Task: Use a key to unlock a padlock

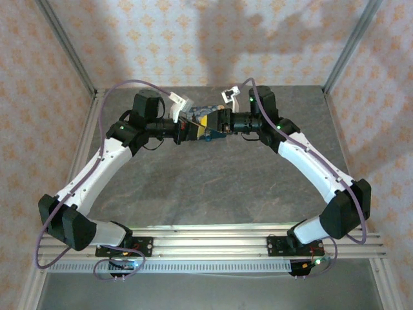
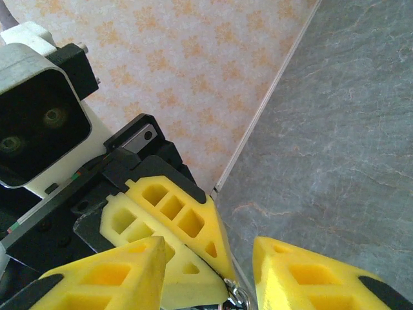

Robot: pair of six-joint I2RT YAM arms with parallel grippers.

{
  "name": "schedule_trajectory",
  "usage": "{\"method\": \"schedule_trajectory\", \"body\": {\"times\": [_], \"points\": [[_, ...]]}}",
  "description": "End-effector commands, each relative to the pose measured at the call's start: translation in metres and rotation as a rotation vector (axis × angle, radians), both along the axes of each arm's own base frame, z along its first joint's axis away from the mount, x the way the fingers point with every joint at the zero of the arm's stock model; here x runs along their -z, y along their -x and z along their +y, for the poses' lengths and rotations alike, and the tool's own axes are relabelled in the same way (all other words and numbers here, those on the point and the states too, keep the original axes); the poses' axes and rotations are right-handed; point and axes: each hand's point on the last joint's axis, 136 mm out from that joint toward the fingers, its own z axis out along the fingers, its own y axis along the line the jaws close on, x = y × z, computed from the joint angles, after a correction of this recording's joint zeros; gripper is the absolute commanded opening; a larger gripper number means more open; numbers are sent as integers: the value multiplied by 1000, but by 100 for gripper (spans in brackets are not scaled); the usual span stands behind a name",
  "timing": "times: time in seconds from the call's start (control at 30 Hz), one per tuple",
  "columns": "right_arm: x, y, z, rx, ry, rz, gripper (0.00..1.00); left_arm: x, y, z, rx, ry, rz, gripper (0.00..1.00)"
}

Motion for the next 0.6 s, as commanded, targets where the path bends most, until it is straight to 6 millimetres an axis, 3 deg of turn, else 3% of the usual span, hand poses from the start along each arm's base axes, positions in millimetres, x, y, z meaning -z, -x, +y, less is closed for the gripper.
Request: {"method": "schedule_trajectory", "body": {"times": [0.0,0.57], "points": [[-1,5,2,-35,-4,-15,40,-19,2,-2,12,47,-37,0],[1,13,3,-51,-30,-7,21,-27,1,-3,2,96,-36,0]]}}
